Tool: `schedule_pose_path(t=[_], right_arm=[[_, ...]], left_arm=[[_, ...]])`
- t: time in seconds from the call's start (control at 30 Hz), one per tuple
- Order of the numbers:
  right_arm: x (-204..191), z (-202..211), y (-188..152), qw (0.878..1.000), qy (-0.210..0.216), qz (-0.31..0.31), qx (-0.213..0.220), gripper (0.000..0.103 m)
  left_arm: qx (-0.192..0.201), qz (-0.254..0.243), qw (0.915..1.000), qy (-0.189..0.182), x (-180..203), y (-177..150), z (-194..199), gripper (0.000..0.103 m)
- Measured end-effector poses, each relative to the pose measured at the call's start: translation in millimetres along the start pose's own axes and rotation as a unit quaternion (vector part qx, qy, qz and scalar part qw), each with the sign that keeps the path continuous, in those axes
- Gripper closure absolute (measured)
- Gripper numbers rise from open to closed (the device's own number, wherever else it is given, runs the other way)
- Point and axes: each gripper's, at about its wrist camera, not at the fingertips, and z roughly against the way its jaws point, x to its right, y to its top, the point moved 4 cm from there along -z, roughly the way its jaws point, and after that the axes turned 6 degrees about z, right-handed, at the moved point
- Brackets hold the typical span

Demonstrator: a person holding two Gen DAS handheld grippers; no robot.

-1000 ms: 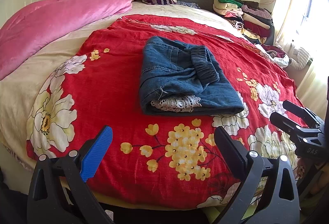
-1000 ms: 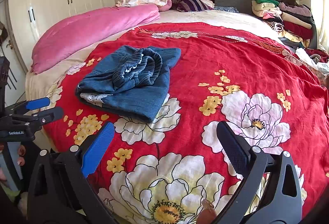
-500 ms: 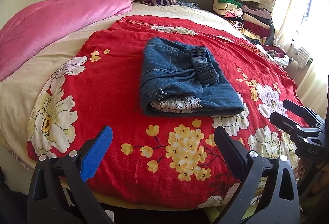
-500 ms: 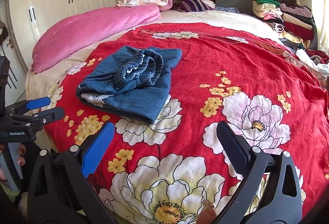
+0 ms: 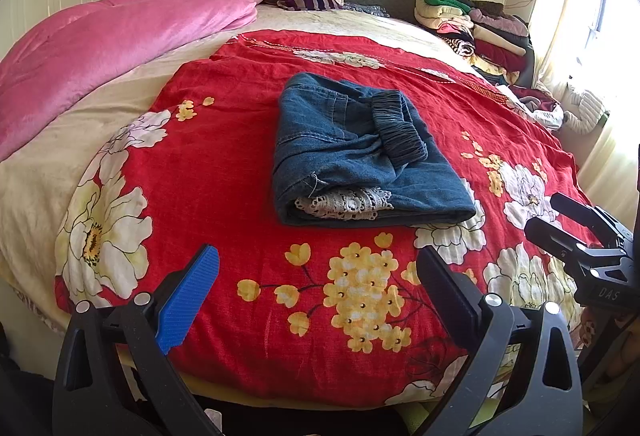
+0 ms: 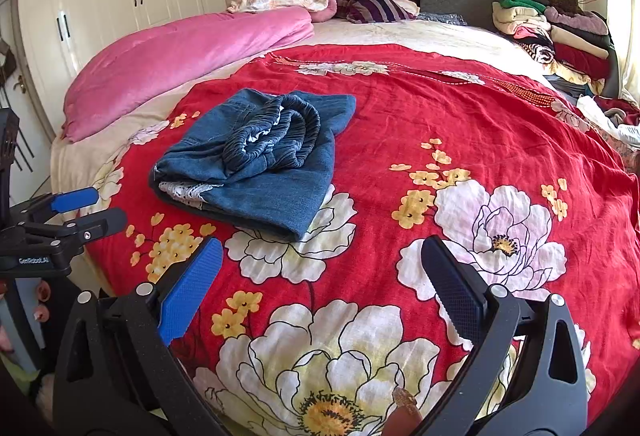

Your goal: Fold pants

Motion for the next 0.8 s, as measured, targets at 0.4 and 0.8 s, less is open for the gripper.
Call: schedule_pose_path(t=[0.4, 0.8], right_arm=[[0.8, -0.3, -0.9, 1.0, 0.0, 0.0, -0.001, 0.009], [2.3, 0.2, -2.3, 1.0, -0.001, -0.002, -0.001, 0.009]], left_arm=[[-0.002, -0.002, 1.0, 0.005, -2.6, 0.7, -0.8, 0.004], [-0.002, -0.003, 1.0, 0.004, -2.4, 0.3, -1.6, 0.004]])
